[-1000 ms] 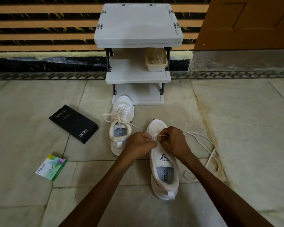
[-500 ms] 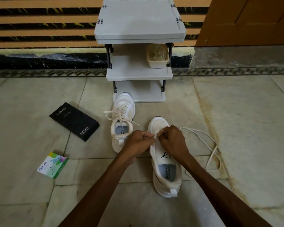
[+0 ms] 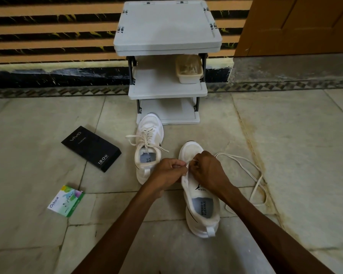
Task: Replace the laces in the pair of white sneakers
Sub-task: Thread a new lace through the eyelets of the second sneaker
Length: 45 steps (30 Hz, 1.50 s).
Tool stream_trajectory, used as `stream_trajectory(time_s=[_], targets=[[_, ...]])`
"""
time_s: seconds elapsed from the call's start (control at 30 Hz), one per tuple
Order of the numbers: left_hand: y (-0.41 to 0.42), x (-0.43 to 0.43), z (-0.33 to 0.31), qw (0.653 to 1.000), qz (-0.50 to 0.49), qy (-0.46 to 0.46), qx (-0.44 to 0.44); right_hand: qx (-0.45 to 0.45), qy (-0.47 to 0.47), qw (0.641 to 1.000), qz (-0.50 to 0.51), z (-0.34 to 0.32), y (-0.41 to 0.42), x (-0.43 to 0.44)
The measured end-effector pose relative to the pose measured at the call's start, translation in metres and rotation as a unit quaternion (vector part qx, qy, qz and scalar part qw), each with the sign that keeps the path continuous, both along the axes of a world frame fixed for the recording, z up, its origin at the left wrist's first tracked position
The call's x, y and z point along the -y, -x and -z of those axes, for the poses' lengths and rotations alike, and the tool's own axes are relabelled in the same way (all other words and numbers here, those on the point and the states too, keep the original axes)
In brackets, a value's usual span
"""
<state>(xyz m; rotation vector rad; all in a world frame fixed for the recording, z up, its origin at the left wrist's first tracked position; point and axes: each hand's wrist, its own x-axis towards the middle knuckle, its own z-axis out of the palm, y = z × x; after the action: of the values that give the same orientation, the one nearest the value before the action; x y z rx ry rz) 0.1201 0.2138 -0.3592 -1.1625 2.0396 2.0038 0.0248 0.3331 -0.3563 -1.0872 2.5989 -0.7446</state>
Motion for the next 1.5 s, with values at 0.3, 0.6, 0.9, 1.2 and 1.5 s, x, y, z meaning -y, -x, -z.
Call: stream_trajectory(time_s=[0.3, 0.6, 0.9, 1.2, 1.5], targets=[[-0.002, 0.0, -0.003, 1.0, 0.01, 0.006, -0.003, -0.022, -0.02, 0.998, -0.054, -0.006, 0.007, -0.001], [-0.004, 0.001, -0.003, 1.0, 0.014, 0.01, -0.002, -0.009, -0.019, 0.999, -0.037, 0.001, 0.004, -0.001], [-0.004, -0.001, -0.004, 1.0, 0.001, -0.011, -0.001, 0.008, -0.019, 1.0, -0.012, 0.002, 0.0, -0.004], [-0.004, -0.002, -0.007, 1.0, 0.008, -0.014, 0.006, -0.054, -0.033, 0.998, 0.025, 0.005, -0.012, -0.002], [-0.007, -0.005, -0.008, 1.0, 0.003, -0.015, -0.009, 0.013, 0.004, 1.0, 0.011, 0.011, -0.007, -0.006]])
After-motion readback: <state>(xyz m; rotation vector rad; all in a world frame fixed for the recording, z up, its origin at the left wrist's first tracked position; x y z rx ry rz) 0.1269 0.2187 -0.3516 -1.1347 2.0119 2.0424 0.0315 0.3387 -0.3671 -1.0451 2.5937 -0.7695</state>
